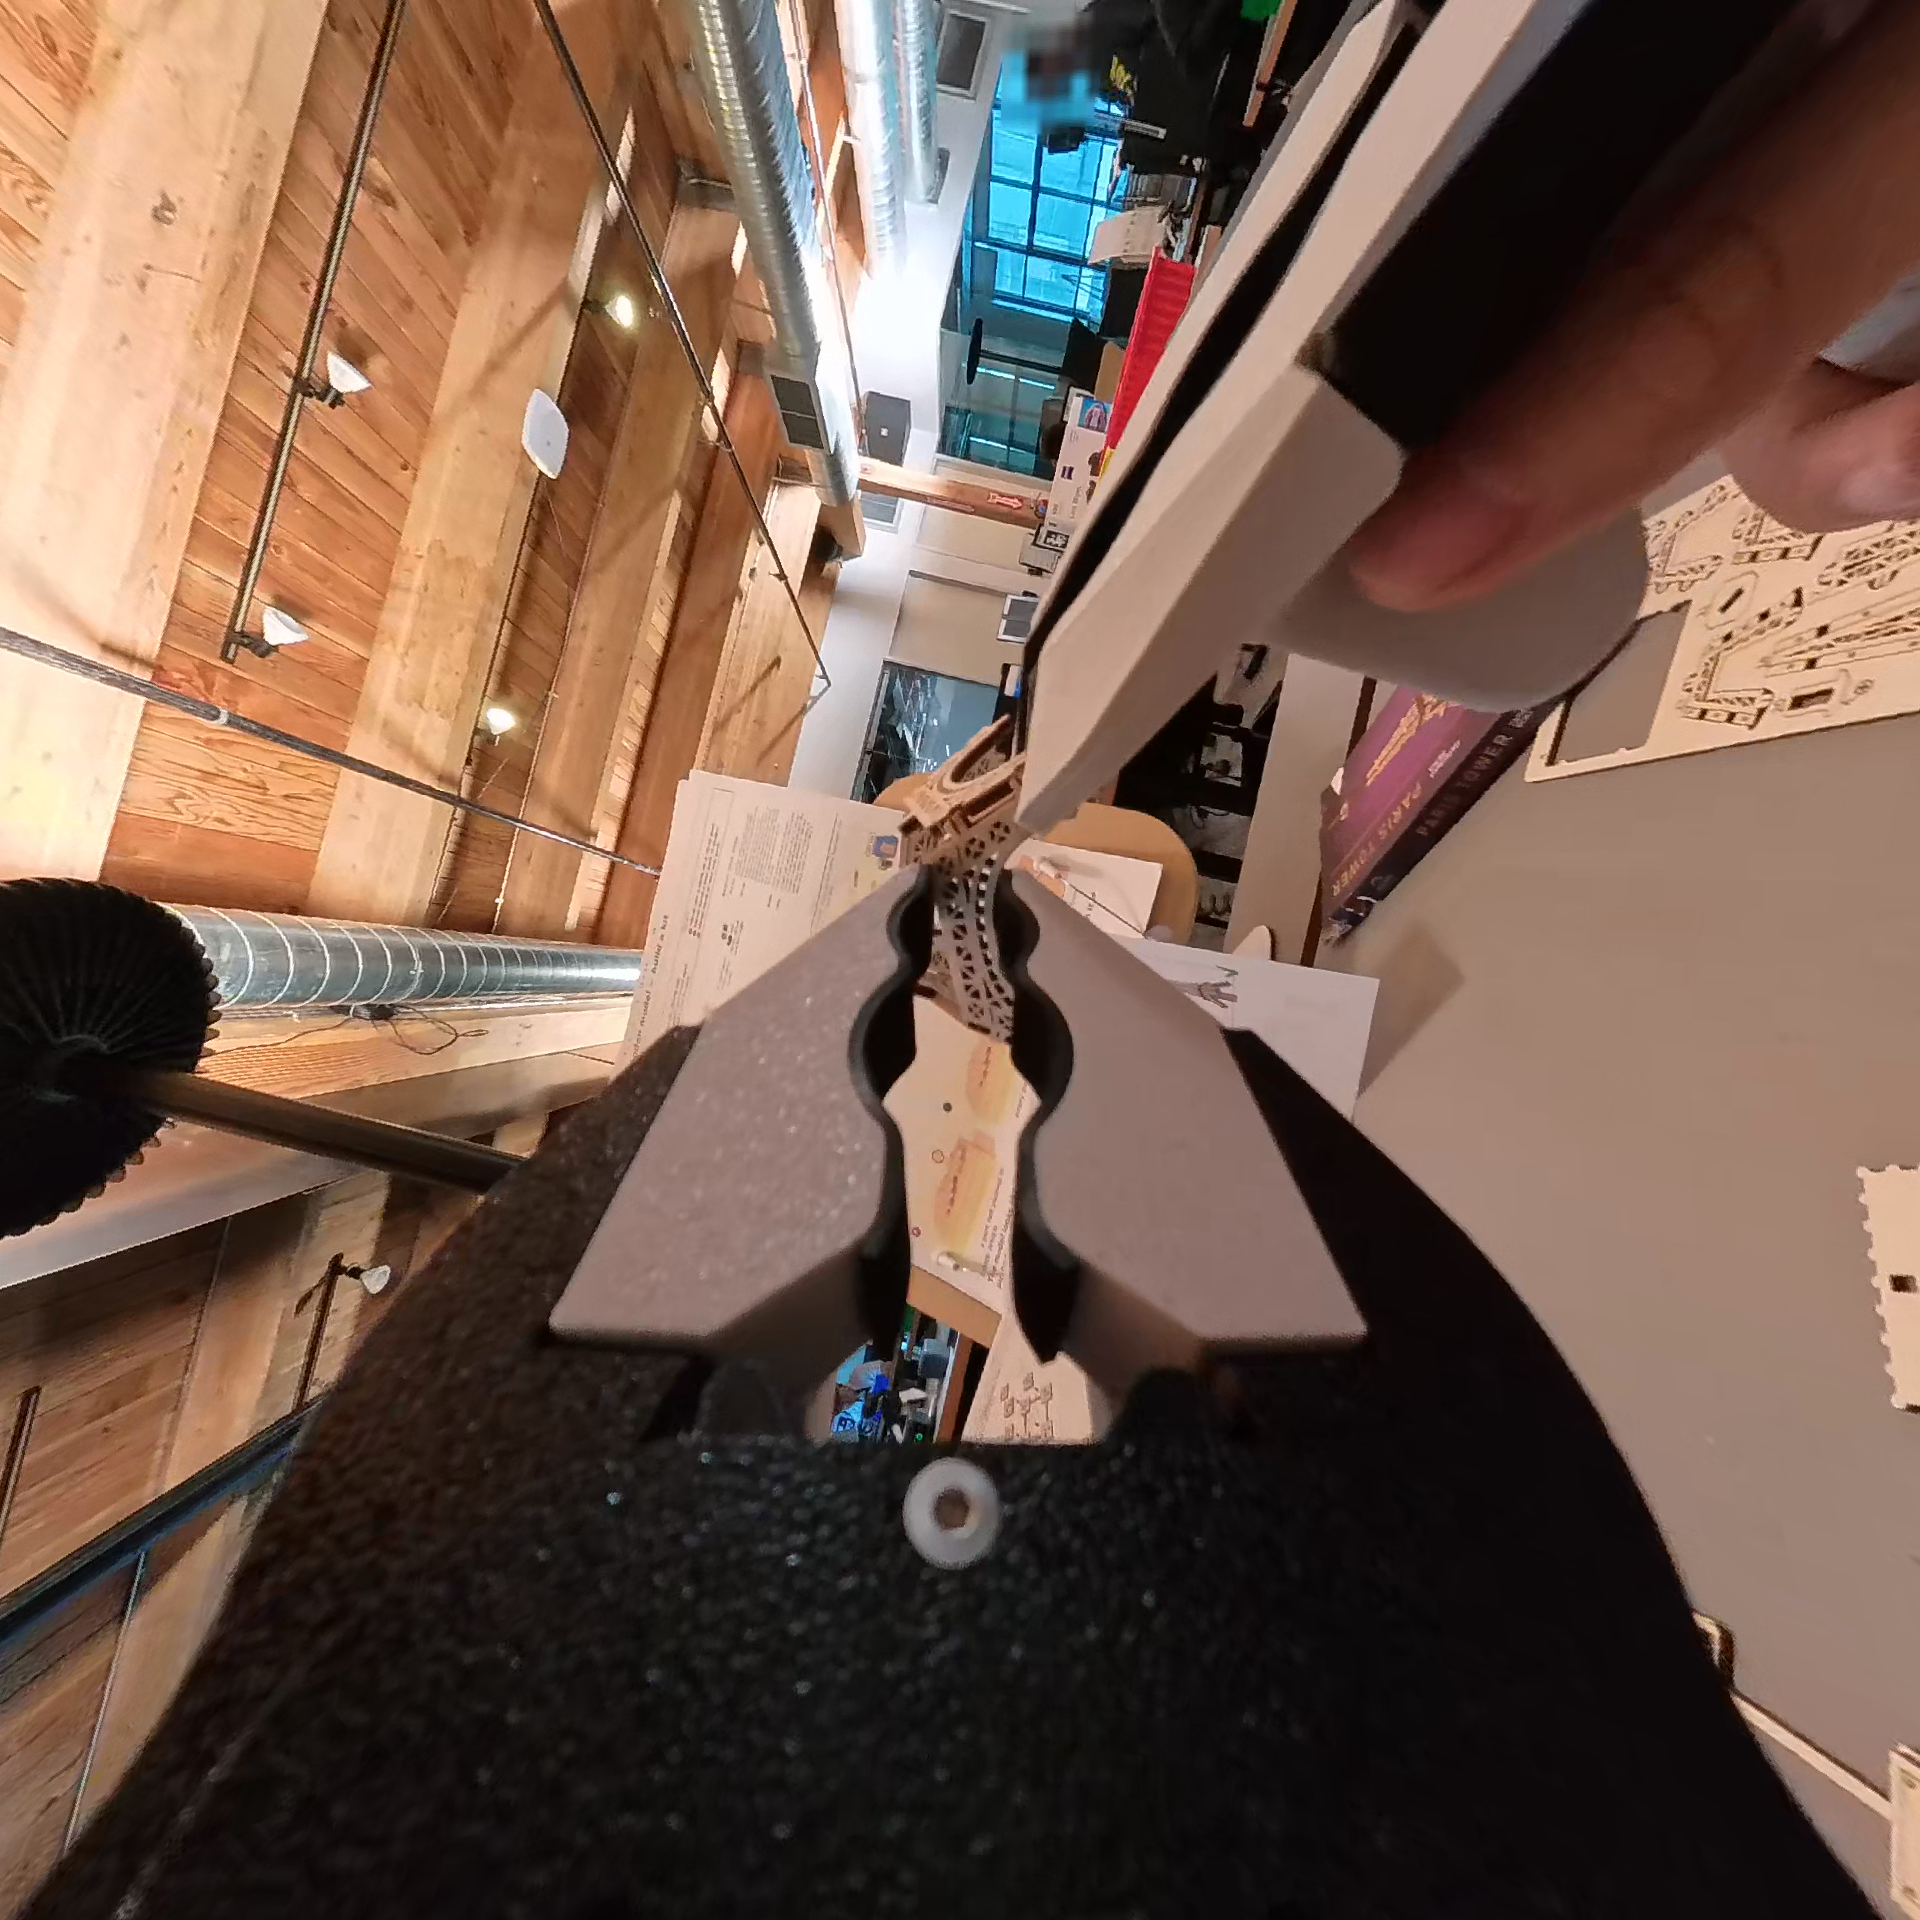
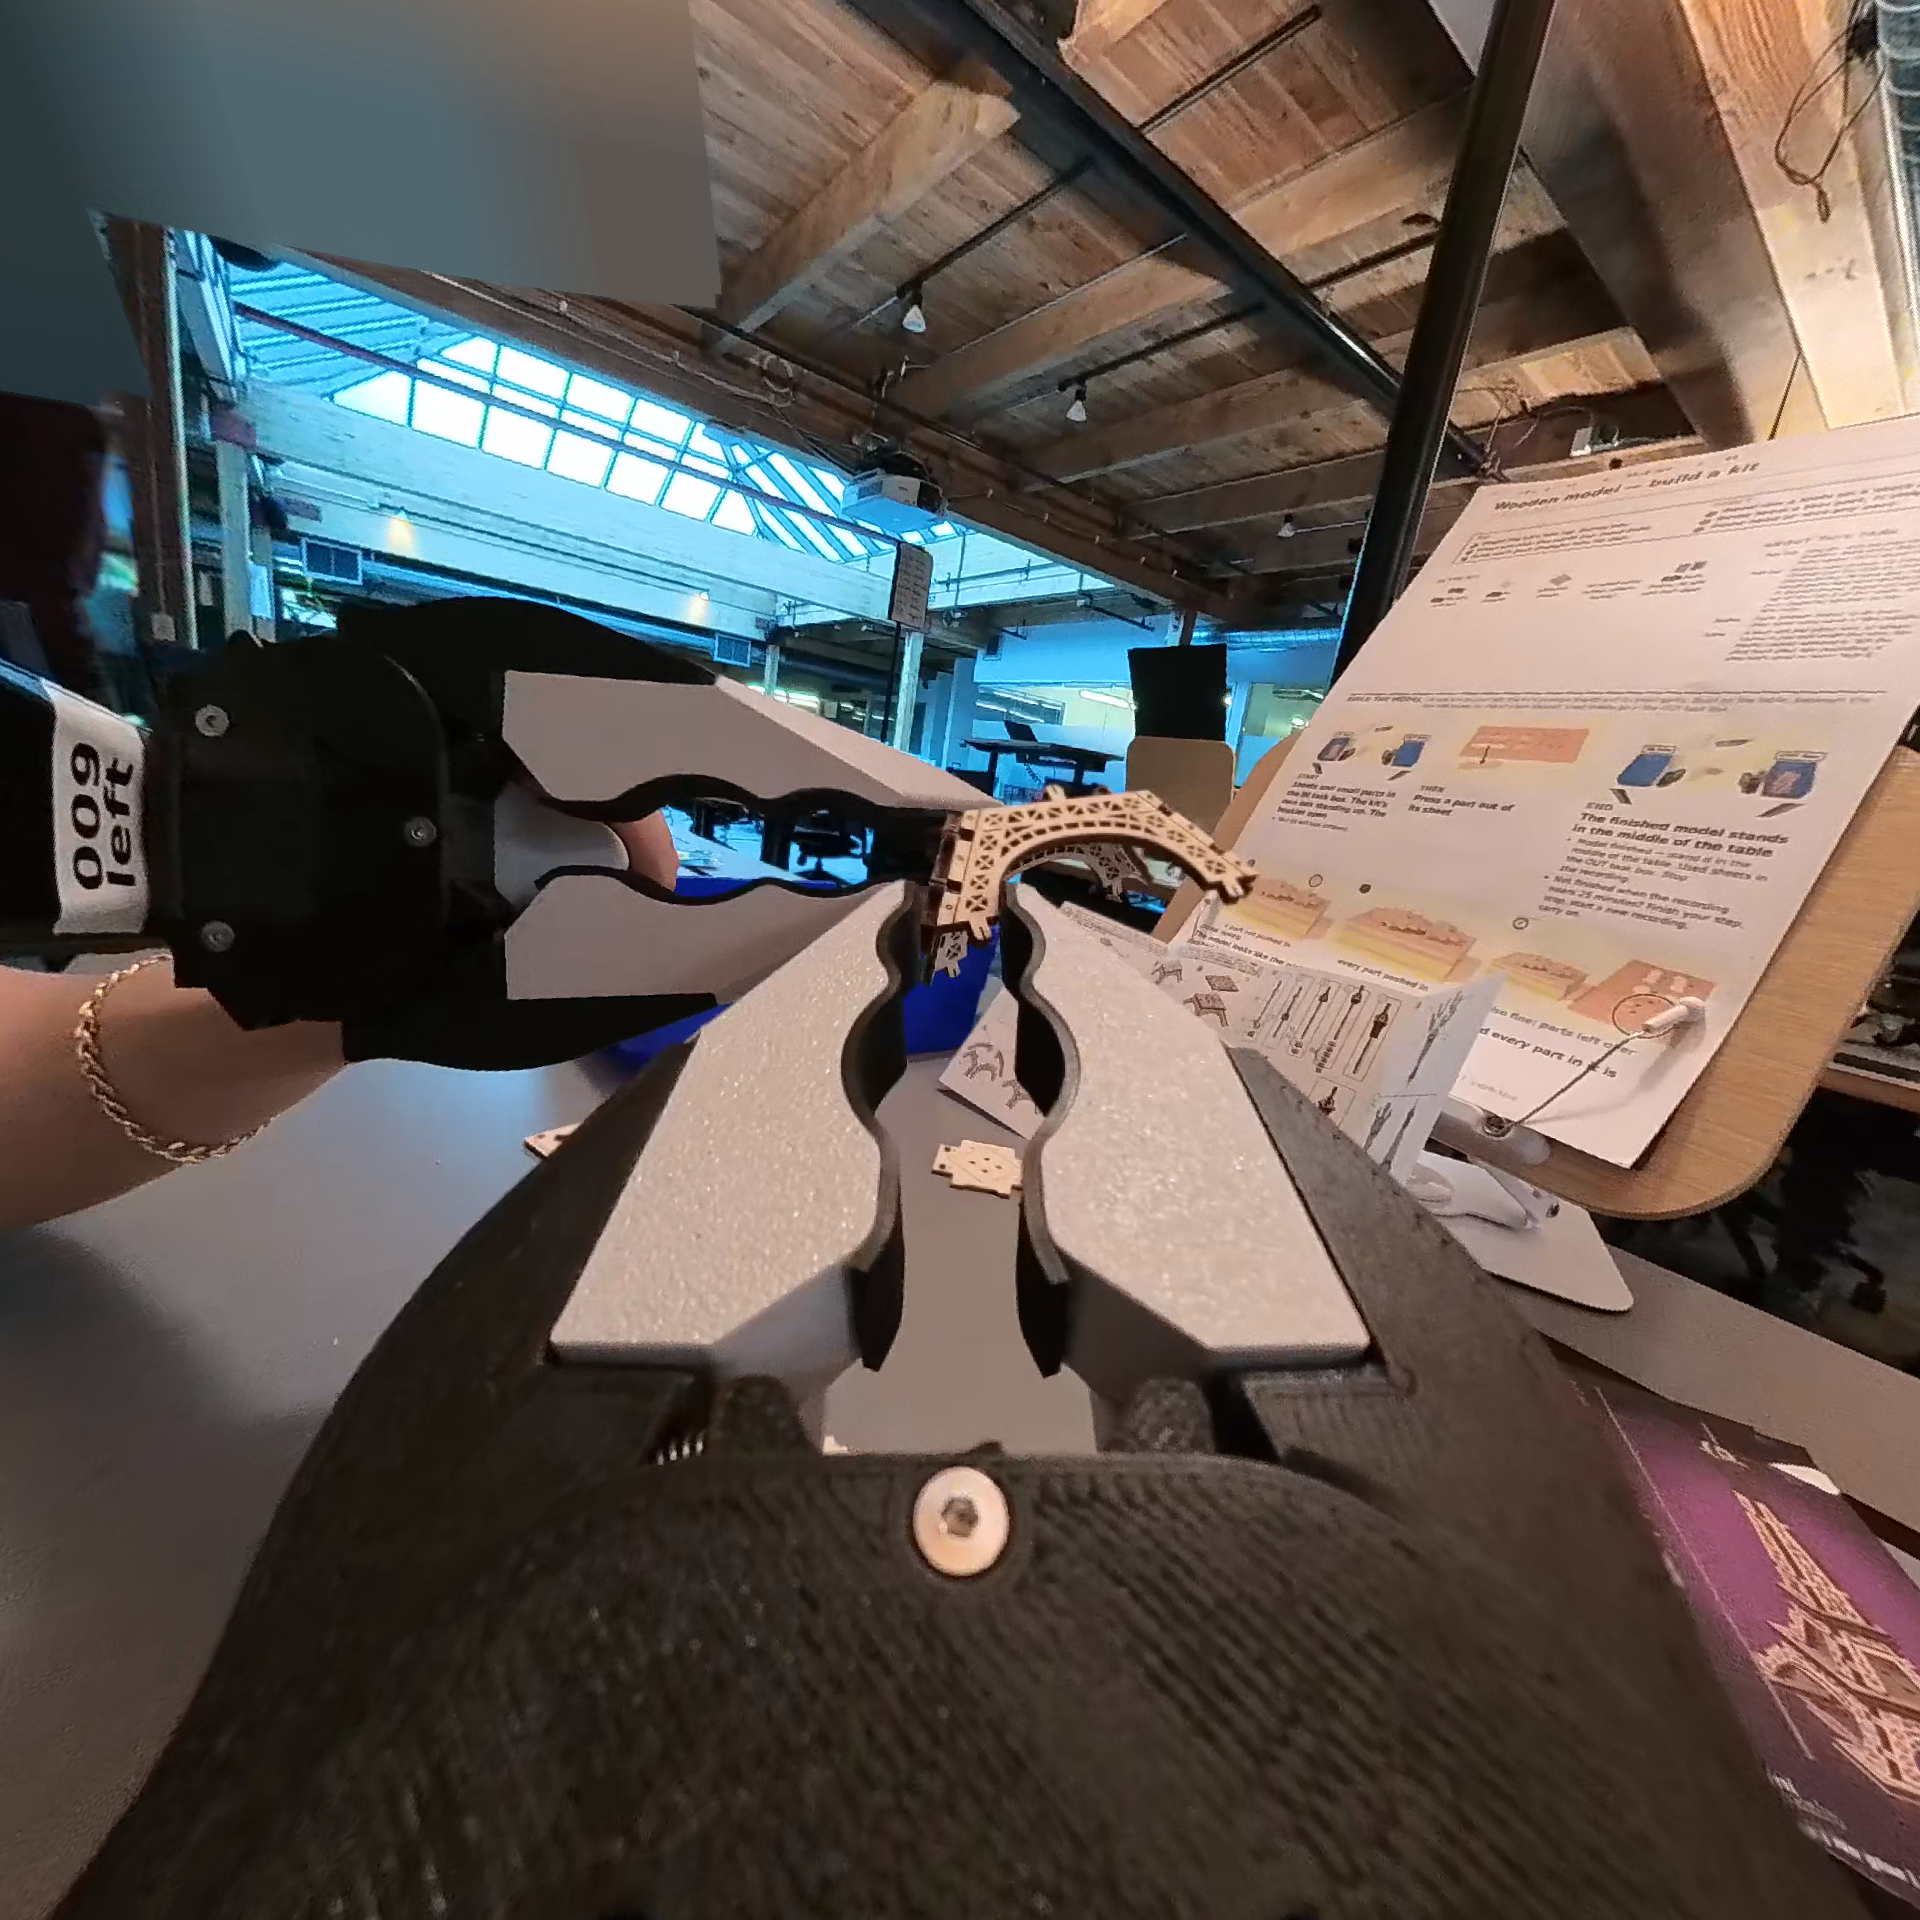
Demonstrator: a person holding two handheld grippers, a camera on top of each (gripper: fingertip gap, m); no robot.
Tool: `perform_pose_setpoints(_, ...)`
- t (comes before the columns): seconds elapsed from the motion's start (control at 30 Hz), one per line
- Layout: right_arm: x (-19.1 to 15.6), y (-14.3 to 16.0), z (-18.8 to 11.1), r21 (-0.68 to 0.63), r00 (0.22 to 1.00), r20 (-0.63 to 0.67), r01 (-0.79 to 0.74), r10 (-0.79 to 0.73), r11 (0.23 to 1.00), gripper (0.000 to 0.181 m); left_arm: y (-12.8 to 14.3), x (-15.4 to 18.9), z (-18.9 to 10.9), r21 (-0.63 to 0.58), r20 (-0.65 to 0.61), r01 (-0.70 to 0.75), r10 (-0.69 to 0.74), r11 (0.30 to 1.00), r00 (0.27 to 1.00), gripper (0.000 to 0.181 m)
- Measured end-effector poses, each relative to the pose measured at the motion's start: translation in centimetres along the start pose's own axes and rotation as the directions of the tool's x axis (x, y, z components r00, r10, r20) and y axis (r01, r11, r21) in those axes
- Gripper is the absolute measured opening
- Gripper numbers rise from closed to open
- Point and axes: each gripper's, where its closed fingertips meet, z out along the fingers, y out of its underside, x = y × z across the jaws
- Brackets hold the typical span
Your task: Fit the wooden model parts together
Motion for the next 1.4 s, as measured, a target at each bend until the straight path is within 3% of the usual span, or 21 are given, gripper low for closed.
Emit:
perform_pose_setpoints(0.17,-0.1,-0.1,0.0,0.002,0.999,-0.011,0.051,-0.051,0.999,0.012,0.0,-0.1,-0.1,0.002,0.002,0.008,-0.008,1.000,1.000,0.008)
perform_pose_setpoints(0.53,0.0,0.5,0.2,-0.101,0.931,-0.073,0.349,-0.356,0.932,0.016,0.4,0.3,0.1,-0.007,-0.046,0.083,-0.084,0.996,0.995,0.008)
perform_pose_setpoints(1.0,0.0,-0.5,-0.1,-0.037,0.960,-0.084,0.266,-0.268,0.963,0.016,0.0,0.0,-0.1,-0.006,-0.016,0.040,-0.040,0.999,0.999,0.008)
perform_pose_setpoints(1.1,0.1,-0.5,-0.1,-0.025,0.981,-0.057,0.187,-0.188,0.982,0.018,-0.1,-0.1,-0.1,-0.002,0.003,0.033,-0.033,0.999,0.999,0.008)
perform_pose_setpoints(1.4,-0.5,-1.0,-0.1,0.017,0.988,-0.016,0.154,-0.154,0.988,0.015,-0.3,-0.4,-0.3,0.006,0.025,0.023,-0.023,1.000,0.999,0.008)
